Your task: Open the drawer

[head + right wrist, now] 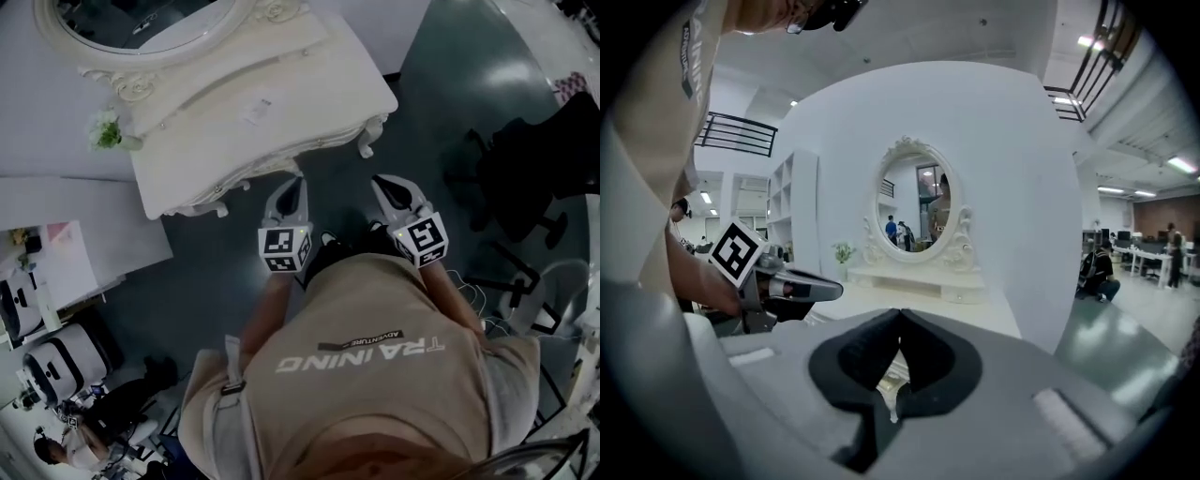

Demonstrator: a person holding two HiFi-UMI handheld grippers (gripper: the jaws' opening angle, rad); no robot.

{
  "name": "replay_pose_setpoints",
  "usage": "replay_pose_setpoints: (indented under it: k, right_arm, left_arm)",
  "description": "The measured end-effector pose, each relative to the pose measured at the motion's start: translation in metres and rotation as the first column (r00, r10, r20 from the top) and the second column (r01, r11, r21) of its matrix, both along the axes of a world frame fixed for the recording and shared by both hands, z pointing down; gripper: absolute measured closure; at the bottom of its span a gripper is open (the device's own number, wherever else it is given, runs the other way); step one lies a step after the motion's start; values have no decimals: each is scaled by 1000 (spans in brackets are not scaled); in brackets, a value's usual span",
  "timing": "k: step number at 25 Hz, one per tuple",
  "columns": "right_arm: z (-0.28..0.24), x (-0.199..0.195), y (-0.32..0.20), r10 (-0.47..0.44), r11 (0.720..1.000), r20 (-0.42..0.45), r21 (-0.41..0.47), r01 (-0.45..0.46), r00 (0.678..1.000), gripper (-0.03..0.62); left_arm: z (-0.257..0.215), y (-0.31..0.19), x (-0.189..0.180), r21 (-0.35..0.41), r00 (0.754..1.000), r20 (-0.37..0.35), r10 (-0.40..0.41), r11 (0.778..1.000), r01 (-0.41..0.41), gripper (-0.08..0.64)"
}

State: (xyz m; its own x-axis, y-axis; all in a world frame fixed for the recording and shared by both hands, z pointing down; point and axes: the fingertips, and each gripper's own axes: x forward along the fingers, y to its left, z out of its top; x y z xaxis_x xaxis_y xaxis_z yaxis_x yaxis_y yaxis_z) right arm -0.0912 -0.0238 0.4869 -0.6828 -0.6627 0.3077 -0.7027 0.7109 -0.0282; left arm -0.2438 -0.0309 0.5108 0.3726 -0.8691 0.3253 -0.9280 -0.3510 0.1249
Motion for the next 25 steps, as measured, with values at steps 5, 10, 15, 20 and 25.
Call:
replay_pose_setpoints:
  k: [5,10,15,20,25]
  right_arm:
    - [3,-2,-25,-32,999,26,9,31,999,589]
    - [3,-15,-77,-111,994,88,33,108,990,589]
    - [1,-14,-149,-195,980,117,59,190,974,589]
    - [20,-5,-207,-234,972,137,22,234,962,589]
    - [35,-5,-244,-295,955,129,1,298,947,589]
  left_arm:
    - [7,-24,10,-22,999,9,33,999,-33,560]
    - [8,-62,17,-42,998,48,29,999,-27,560]
    - [16,-106,29,-96,994,110,12,995,-1,560]
    - [33,-145,35,-178,995,89,-54,982,70,560]
    - [61,-170,35,-244,990,68,-123,960,136,560]
